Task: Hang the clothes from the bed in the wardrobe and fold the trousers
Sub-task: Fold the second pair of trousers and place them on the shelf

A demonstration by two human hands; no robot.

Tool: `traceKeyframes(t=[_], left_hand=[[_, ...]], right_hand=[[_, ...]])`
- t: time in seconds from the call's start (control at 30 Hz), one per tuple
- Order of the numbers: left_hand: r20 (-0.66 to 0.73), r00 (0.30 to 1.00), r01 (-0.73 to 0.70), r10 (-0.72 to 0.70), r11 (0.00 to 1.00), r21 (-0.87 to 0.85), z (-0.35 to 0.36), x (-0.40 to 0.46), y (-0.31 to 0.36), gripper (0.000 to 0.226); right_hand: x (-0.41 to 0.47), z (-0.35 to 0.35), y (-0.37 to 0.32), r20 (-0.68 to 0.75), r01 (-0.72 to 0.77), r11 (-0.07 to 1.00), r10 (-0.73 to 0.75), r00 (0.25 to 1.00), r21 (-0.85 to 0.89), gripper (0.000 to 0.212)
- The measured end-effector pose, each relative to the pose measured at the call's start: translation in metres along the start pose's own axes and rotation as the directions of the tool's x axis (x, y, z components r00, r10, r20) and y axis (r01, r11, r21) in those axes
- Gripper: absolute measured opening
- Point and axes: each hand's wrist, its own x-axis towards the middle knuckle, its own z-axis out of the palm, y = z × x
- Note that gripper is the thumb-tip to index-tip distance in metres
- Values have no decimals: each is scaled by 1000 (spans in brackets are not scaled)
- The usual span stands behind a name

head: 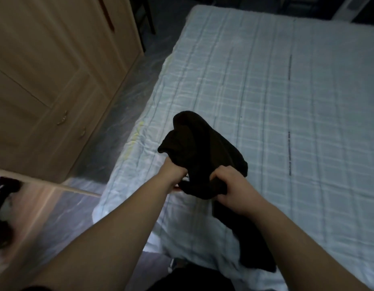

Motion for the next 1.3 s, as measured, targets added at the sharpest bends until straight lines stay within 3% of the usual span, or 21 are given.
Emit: traceKeyframes(t=[0.17, 0.37, 0.5, 0.67, 0.8, 1.0, 1.1, 1.17, 1.23, 1.3], left_hand=[[60, 956, -287, 288, 958, -28, -23, -58, 3, 33], [114, 899, -435, 424, 895, 99, -57, -120, 52, 65], [165, 843, -537, 512, 822, 190, -64, -165, 99, 61], [256, 736, -677, 627, 671, 303, -51, -226, 164, 58], [381, 639, -769, 668, 541, 341, -19, -278, 206, 49], [454, 552, -832, 699, 497, 247, 30, -323, 253, 51], [423, 522, -848, 741, 505, 162, 50, -330, 268, 56], [387, 500, -860, 775, 495, 120, 61, -332, 277, 61], [379, 478, -871, 793, 484, 88, 69, -333, 285, 64], [402, 471, -873, 785, 480, 87, 74, -338, 291, 66]], right_hand=[[-28, -12, -43, -158, -84, 996, 83, 984, -2, 42], [-43, -67, -100, -252, -65, 997, 70, 965, 30, 42], [-48, -122, -139, -336, -54, 999, 53, 940, 8, 29], [-55, -187, -171, -518, 38, 992, 28, 855, 117, 13], [-72, -231, -181, -567, 135, 969, 7, 824, 208, 17], [-117, -294, -170, -622, 219, 941, -13, 783, 257, 9], [-138, -315, -166, -612, 299, 904, -55, 789, 304, 25], [-145, -327, -163, -603, 319, 886, -57, 796, 337, 13], [-146, -338, -159, -591, 305, 894, -57, 805, 329, 5], [-145, -345, -159, -590, 286, 923, -84, 803, 258, 16]])
